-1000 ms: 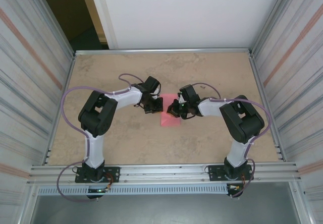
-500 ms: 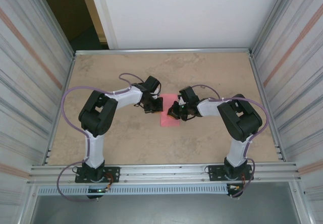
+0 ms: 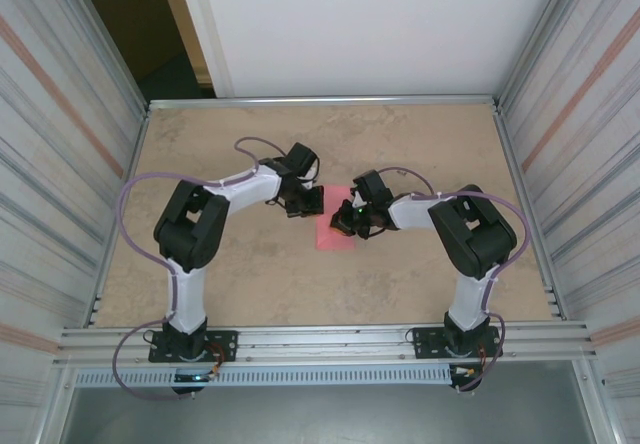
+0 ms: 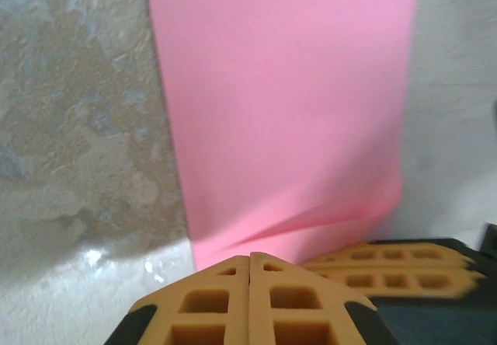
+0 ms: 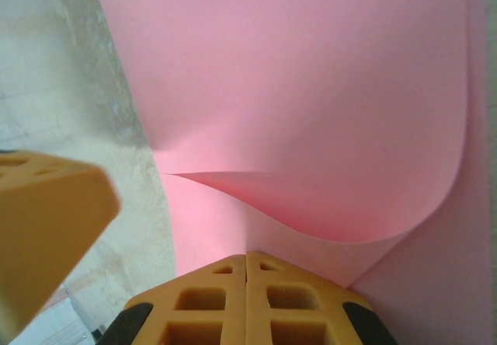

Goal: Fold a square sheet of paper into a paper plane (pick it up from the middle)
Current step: Fold the triangle a second time at the center of the table.

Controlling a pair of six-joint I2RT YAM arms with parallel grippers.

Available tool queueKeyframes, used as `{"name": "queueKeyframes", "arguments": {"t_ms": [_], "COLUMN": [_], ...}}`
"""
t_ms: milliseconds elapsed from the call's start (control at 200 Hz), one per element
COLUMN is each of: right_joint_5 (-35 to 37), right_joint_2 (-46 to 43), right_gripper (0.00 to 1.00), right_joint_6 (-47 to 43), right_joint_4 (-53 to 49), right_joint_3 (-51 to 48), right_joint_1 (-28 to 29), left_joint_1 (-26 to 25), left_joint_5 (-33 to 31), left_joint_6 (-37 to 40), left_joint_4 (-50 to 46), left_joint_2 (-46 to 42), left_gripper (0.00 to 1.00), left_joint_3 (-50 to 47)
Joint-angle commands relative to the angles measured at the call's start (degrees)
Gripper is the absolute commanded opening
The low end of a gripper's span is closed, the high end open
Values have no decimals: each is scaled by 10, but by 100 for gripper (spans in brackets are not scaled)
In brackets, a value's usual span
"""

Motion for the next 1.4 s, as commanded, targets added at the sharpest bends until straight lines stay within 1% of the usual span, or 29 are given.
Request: {"name": "queueKeyframes", "arguments": {"t_ms": [0,105,205,531,867,1398], "right_joint_5": [30,35,35,36,35,36], "right_joint_2": [34,37,39,44,52,56], "right_gripper": [2,2,2,2,1,1], "right_joint_6": [8,10,12,21,35,37], "right_joint_4": [-62,-69,-73,-77,-92,-101], "right_joint_3": [-4,-3,-1,-1,5,5], "right_joint_1": [6,5,4,2,0,-1], "left_joint_1": [2,1,-3,-18,-41,-41], "left_joint_5": [38,66,84,105,98,60], "left_joint_6": [-16,-41,-50,-54,-53,-36], "left_joint_4": [33,62,75,91,98,84], "left_joint_2": [-60,-84,-103,-105,-93,-70], "left_gripper": [5,4,4,2,2,2], "left_joint_3": [-29,-83,-122,-161,-175,-173]}}
